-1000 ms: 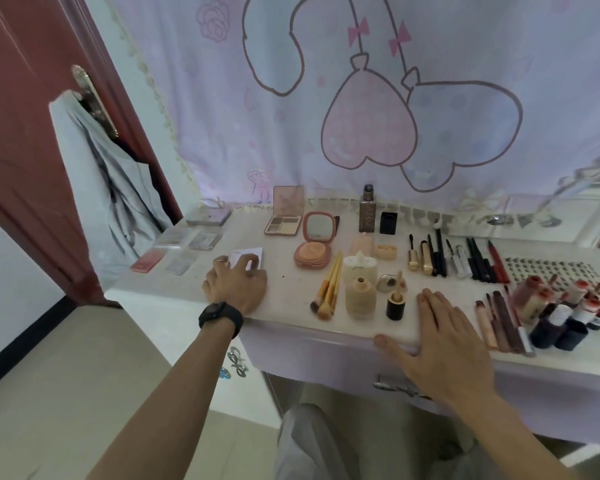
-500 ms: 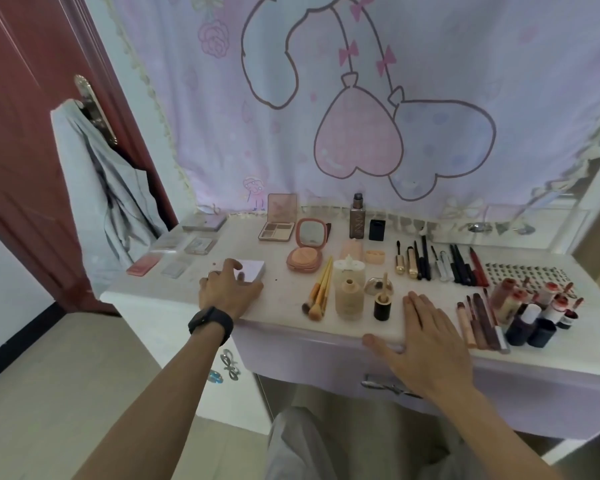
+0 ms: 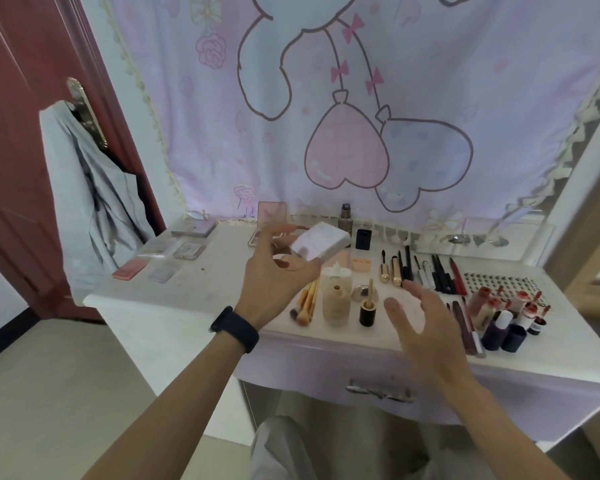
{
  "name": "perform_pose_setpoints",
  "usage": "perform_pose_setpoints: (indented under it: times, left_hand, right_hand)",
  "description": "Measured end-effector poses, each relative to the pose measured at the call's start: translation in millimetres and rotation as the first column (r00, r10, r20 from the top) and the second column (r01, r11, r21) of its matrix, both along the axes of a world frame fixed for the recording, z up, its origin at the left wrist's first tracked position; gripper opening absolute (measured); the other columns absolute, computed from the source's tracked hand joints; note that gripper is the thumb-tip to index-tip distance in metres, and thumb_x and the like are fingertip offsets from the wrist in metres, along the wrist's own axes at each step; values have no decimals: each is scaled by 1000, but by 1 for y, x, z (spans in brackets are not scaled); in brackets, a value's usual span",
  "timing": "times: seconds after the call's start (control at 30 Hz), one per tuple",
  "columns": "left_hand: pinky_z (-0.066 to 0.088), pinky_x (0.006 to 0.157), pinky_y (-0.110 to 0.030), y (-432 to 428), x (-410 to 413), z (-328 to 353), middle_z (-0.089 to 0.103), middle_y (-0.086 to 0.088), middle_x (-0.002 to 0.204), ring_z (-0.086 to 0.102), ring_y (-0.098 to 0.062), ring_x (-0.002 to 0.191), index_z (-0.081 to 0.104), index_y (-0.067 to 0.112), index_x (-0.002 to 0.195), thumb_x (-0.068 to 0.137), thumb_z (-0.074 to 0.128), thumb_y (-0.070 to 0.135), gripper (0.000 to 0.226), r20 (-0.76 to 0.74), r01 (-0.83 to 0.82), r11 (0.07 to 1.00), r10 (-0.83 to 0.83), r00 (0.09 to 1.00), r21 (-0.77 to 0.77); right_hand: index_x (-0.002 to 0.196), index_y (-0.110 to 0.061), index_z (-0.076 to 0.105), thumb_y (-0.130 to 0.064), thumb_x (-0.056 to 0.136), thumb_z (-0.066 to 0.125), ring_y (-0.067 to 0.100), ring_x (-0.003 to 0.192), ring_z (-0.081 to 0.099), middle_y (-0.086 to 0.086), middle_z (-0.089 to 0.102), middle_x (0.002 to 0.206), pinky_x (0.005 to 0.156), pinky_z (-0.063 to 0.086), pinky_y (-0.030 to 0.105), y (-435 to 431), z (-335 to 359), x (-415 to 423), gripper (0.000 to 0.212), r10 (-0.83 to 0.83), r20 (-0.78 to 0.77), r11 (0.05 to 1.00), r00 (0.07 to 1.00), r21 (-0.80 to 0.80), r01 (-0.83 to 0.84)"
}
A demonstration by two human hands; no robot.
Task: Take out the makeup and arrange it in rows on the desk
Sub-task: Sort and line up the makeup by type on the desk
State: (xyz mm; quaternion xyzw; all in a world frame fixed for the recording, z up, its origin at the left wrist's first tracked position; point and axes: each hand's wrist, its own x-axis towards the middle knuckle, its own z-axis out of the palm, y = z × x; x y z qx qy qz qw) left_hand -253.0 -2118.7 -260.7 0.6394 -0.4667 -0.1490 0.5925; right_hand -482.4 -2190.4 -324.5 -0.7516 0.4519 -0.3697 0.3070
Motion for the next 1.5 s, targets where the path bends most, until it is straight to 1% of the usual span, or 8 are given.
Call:
perform_pose_setpoints:
  times: [0.1,0.27,0.53,0.97,1.17,1.3,1.4,1.5]
  left_hand:
    - [56,80,-24,-4,-22,12,62,15,111,59,-2,101,48,37,123,59,77,47,71,154,116,992,-121,981,43]
    - [51,94,-32,-12,-47,22,55,25,121,51,1,111,38,40,134,62,78,48,83,407,241,957,-288,867,163]
    - [49,99,-34,-20,-64,19,59,29,117,52,8,115,53,43,131,65,73,69,74,278,158,987,-156,948,16]
    - [44,98,-31,-25,-60,24,54,20,122,46,-2,112,46,43,139,64,71,69,83,507,131,968,-224,832,212]
    - [37,92,-12,-25,-63,20,53,19,125,48,4,111,41,42,144,68,70,67,85,537,181,962,-265,801,206]
    - [39,84,-6,-27,-61,21,58,22,115,52,10,104,48,42,136,61,64,74,83,527,185,966,-252,812,178]
    - [50,89,-16,-29,-59,24,65,21,108,61,5,101,60,35,129,62,74,68,76,348,203,969,-241,906,141]
    - [56,95,-35,-29,-54,39,74,13,95,70,-5,93,70,26,113,78,73,55,45,-106,273,950,-258,960,155]
  right_hand:
    - [113,-27,64,-63,92,47,6,102,67,-9,73,109,92,54,36,0,46,3,45,36,322,982,946,164,-93]
    - [97,-10,72,-23,93,67,17,69,65,4,68,78,63,53,27,-12,80,5,15,-19,510,840,860,475,-263]
    - [104,3,68,-15,93,65,15,63,63,8,69,72,58,58,21,-9,78,1,21,-233,718,507,656,665,-548]
    - [103,-8,72,-44,82,71,25,88,74,8,77,97,92,57,41,-23,79,-9,43,167,470,696,866,566,-442]
    - [100,-7,75,-30,86,73,29,89,75,12,77,96,84,60,36,-22,85,-9,27,176,444,747,878,520,-413]
    - [107,-2,73,-39,73,77,35,91,74,19,75,101,81,60,36,-22,85,-8,51,178,470,701,864,556,-447]
    - [113,-5,71,-53,76,70,36,92,74,16,76,103,81,60,36,-21,88,-7,60,236,432,690,870,556,-463]
    - [117,-25,69,-59,86,58,24,93,75,-7,76,106,86,59,37,-21,92,-12,48,301,335,775,893,460,-434]
